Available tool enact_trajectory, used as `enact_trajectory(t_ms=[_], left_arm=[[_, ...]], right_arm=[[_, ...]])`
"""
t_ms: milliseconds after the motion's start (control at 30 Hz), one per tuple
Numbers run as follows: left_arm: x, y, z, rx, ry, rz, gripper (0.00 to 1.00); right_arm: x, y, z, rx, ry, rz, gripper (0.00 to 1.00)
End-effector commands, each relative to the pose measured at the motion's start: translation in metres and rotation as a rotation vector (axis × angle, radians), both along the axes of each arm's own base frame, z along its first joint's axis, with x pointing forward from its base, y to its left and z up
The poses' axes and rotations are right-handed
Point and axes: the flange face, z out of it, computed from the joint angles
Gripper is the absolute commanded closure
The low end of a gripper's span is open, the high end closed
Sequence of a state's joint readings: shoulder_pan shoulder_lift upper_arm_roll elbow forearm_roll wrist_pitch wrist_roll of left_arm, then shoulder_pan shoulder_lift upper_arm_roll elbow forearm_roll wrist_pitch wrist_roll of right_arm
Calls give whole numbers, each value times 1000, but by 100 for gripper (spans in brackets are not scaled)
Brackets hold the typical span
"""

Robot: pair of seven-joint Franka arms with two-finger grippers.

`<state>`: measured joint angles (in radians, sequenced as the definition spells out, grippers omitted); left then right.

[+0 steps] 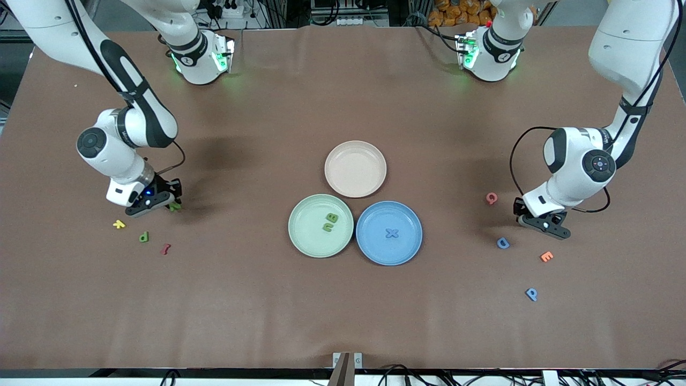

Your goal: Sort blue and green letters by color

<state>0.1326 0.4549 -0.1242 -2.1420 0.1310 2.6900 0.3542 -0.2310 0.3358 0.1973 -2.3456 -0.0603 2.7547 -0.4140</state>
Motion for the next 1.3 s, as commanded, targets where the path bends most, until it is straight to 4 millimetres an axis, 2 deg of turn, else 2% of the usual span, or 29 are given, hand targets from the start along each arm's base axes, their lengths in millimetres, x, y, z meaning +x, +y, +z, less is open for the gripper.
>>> enact_trajectory(t_ms=[0,233,334,500,901,1101,1267], left_arm=[[-2,-22,26,-6,2,34,94],[0,-57,48,-14,-16,95,96],[1,-76,57,-20,-23,124,96],[1,-110,73,-27,-23,173,96],[2,-188,103,-38,-4,290,96],[-1,-217,110,-46,0,333,97],[0,-246,110,-55,3,382,97]], right_arm=[[27,33,41,8,29,-89,100],[49,81,70,26,36,-222,100],[56,109,82,45,35,-297,100],[59,157,89,78,37,-416,100],[61,294,86,158,63,-664,100],[73,338,83,157,71,-786,100],[79,370,71,112,57,-852,100]])
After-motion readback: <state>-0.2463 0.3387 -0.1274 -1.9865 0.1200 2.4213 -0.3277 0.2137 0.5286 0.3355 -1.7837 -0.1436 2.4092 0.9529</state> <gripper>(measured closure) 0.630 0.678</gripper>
